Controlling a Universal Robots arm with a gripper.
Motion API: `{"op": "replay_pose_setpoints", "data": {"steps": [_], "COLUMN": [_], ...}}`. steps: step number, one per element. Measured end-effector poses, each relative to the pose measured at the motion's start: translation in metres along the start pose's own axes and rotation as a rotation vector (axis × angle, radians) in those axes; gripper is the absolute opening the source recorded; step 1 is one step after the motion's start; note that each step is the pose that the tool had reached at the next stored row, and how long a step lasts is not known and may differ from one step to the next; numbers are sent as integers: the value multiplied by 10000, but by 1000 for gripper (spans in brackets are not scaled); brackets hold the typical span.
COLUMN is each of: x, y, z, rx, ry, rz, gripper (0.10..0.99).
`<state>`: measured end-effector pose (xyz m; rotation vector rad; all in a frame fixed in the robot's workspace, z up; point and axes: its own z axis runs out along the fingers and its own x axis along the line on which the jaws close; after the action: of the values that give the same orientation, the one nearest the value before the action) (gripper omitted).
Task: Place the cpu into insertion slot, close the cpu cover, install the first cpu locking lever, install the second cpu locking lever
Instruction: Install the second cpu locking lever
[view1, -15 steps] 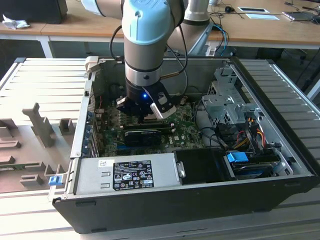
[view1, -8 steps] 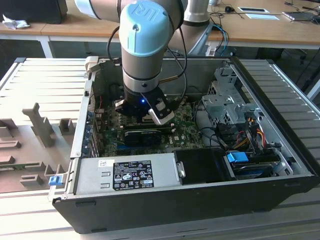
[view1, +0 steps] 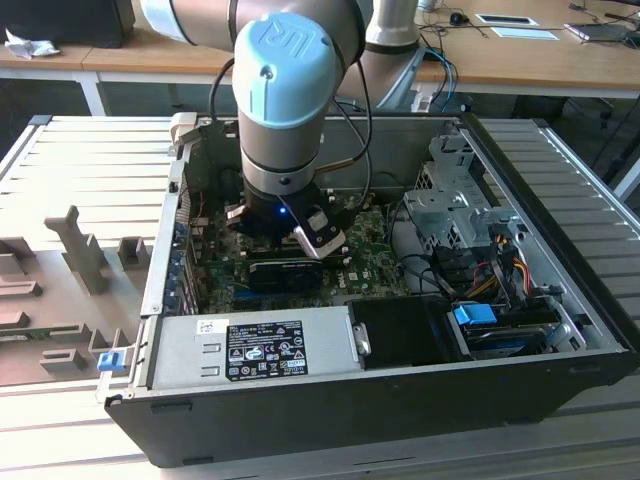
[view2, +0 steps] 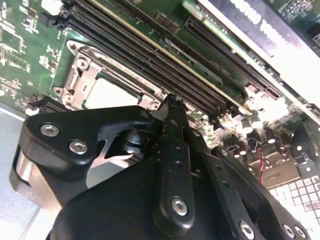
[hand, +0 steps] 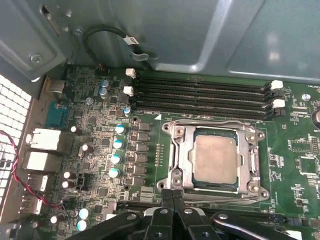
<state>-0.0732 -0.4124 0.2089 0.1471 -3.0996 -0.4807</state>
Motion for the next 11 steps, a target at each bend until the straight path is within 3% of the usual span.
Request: {"op": "replay_pose_setpoints", "data": {"steps": [4,11], "x": [11,30], "y": [-8,-19], "z": [69,124], "rx": [-181,-438], "ry": [-16,-40], "rz": [1,-4], "gripper": [106,106]}}
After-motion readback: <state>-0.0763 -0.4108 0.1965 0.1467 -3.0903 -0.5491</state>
